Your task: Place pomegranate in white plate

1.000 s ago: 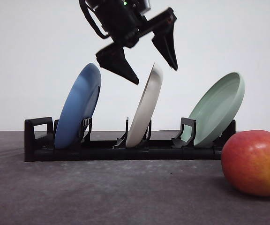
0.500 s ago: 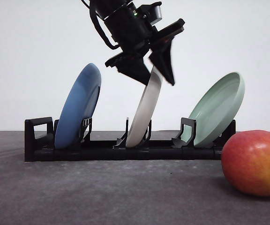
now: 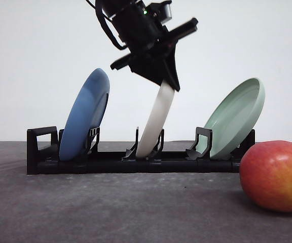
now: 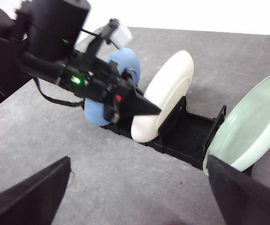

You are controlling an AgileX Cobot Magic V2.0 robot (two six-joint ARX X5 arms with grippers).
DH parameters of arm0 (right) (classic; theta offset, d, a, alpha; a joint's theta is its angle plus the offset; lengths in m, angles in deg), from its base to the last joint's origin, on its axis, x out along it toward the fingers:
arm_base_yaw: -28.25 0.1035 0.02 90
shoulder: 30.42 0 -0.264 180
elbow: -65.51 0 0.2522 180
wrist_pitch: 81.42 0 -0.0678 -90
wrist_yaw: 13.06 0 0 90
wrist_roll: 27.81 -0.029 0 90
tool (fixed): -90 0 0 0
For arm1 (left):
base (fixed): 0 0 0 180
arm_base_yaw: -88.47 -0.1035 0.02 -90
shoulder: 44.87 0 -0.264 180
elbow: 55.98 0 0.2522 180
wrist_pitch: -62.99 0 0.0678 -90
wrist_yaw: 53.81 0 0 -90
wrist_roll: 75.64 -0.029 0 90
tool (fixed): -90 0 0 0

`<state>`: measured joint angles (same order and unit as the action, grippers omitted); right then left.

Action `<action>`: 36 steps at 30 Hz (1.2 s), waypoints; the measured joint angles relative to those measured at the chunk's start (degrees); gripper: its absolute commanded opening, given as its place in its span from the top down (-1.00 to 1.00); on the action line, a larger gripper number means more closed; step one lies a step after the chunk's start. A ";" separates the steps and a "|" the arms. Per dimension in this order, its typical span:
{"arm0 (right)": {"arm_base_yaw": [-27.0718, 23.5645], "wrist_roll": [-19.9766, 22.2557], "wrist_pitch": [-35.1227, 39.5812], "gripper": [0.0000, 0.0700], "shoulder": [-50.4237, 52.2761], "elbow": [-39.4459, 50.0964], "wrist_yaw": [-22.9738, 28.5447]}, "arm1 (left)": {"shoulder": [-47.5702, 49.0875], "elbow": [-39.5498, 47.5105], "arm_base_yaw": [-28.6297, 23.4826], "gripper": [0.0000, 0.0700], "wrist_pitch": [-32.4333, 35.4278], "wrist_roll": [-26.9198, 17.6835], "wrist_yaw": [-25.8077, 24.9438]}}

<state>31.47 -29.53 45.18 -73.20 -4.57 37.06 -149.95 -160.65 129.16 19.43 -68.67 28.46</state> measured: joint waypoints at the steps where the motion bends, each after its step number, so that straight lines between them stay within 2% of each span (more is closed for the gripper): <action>1: -0.01 0.00 0.00 -0.69 -0.01 0.00 0.00 | 0.98 0.00 0.01 1.00 0.00 0.16 -0.04; 10: 0.00 0.00 0.00 -0.69 0.00 0.00 0.00 | 14.80 -0.22 2.23 1.00 -1.92 2.02 -0.74; 14: 0.00 0.00 0.00 -0.69 0.00 0.00 0.00 | 19.78 -0.24 4.56 1.00 -8.08 2.28 -0.75; 19: 0.00 0.00 0.00 -0.69 -0.01 0.00 0.00 | 24.54 -0.24 8.72 1.00 -19.36 1.39 -0.21; 22: -0.01 0.00 0.00 -0.69 -0.01 0.00 -0.01 | 25.91 -0.26 11.90 1.00 -25.94 0.95 3.03; 27: -0.01 -0.21 0.00 -0.69 -0.01 0.00 0.00 | 25.95 0.07 18.93 1.00 -36.53 0.28 13.37; 31: 0.00 -0.53 -0.02 -0.69 -0.02 0.00 -0.02 | 25.97 3.64 24.97 1.00 -38.07 0.92 20.33; 36: -0.01 -2.81 -0.44 -0.69 -0.01 0.00 -0.03 | 25.97 11.74 29.81 1.00 -36.62 2.31 23.37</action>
<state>31.46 -32.34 44.74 -73.22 -4.57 37.03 -123.98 -148.91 158.96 -17.19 -66.36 51.83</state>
